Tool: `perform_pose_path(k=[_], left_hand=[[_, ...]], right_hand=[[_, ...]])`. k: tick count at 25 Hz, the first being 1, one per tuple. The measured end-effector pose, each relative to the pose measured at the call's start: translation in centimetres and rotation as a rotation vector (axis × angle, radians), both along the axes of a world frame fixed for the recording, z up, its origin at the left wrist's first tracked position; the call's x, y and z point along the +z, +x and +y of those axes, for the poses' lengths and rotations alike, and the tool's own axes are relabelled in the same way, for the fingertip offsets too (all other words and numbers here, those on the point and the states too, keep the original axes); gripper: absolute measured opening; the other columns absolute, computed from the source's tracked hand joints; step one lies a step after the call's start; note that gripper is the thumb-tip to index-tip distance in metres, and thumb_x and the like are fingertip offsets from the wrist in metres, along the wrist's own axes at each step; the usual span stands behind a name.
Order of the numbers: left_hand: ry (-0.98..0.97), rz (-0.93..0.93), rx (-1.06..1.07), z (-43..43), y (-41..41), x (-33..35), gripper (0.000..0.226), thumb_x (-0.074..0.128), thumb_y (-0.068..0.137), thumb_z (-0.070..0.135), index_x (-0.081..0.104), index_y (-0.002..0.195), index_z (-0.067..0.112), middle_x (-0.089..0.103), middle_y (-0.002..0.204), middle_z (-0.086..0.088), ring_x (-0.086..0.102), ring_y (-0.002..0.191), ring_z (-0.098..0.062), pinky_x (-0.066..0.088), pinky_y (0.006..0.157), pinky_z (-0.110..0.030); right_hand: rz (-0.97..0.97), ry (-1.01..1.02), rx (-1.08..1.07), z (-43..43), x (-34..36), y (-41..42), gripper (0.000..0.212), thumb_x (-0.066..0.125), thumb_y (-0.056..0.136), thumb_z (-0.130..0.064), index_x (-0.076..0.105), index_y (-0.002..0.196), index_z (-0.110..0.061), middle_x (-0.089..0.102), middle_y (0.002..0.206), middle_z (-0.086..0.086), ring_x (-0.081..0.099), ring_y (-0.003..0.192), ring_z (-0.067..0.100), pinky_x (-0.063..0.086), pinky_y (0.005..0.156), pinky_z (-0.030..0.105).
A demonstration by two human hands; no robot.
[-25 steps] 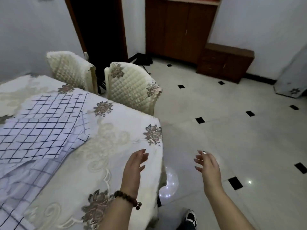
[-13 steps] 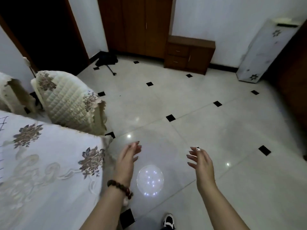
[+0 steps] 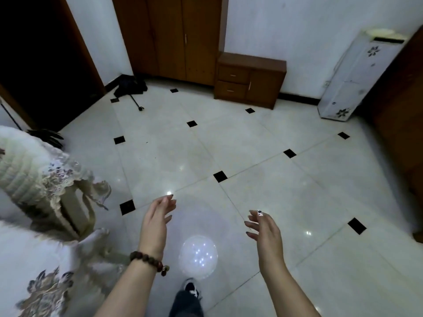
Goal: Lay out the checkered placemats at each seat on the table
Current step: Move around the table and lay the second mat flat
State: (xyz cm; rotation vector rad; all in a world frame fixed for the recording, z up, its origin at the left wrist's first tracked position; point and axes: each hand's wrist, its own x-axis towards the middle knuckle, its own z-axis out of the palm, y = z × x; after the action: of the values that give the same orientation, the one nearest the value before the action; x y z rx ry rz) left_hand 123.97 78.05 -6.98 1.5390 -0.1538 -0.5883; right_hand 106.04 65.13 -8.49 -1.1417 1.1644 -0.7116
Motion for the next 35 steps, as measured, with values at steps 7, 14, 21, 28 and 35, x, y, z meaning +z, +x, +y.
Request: perform_pose_path(k=[7, 14, 21, 28, 35], left_hand=[[-0.015, 0.003, 0.027, -8.5, 7.9, -1.4, 0.025, 0.042, 0.098, 0.026, 0.064, 0.104, 0.017, 0.066, 0.109, -0.006, 0.061, 0.107, -0.017, 0.045, 0.097, -0.039], [-0.057, -0.020, 0.137, -15.8, 21.1, -0.3, 0.025, 0.040, 0.098, 0.026, 0.064, 0.102, 0.020, 0.066, 0.110, -0.006, 0.061, 0.109, -0.016, 0.045, 0.097, -0.039], [-0.051, -0.021, 0.353, -16.3, 30.3, -0.4, 0.025, 0.040, 0.098, 0.026, 0.064, 0.104, 0.019, 0.066, 0.110, -0.005, 0.061, 0.107, -0.015, 0.046, 0.097, -0.040], [-0.022, -0.042, 0.592, -18.5, 41.5, -1.8, 0.025, 0.040, 0.099, 0.026, 0.064, 0.102, 0.021, 0.067, 0.109, -0.002, 0.061, 0.108, -0.016, 0.046, 0.097, -0.041], [-0.025, -0.054, 0.894, -22.1, 52.1, 0.2, 0.025, 0.040, 0.099, 0.023, 0.064, 0.101, 0.018, 0.067, 0.106, -0.002, 0.061, 0.106, -0.015, 0.045, 0.096, -0.040]], right_hand=[[0.045, 0.005, 0.036, -9.2, -1.5, 8.9, 0.025, 0.042, 0.096, -0.018, 0.065, 0.101, -0.011, 0.065, 0.102, 0.004, 0.064, 0.095, 0.017, 0.050, 0.081, 0.036], [0.023, -0.052, 0.146, -19.2, 0.9, 24.4, 0.023, 0.044, 0.096, -0.020, 0.066, 0.095, -0.014, 0.066, 0.094, 0.001, 0.064, 0.093, 0.019, 0.050, 0.083, 0.039], [0.019, -0.060, 0.330, -23.4, 1.0, 38.2, 0.023, 0.044, 0.096, -0.020, 0.066, 0.095, -0.012, 0.065, 0.096, 0.005, 0.064, 0.095, 0.023, 0.049, 0.078, 0.036], [-0.020, -0.044, 0.559, -27.7, 0.1, 54.4, 0.023, 0.044, 0.096, -0.018, 0.065, 0.098, -0.009, 0.065, 0.101, 0.009, 0.064, 0.093, 0.023, 0.049, 0.080, 0.039], [-0.028, -0.066, 0.863, -31.7, 1.5, 70.7, 0.023, 0.043, 0.096, -0.019, 0.066, 0.096, -0.013, 0.066, 0.100, 0.008, 0.065, 0.096, 0.022, 0.050, 0.081, 0.037]])
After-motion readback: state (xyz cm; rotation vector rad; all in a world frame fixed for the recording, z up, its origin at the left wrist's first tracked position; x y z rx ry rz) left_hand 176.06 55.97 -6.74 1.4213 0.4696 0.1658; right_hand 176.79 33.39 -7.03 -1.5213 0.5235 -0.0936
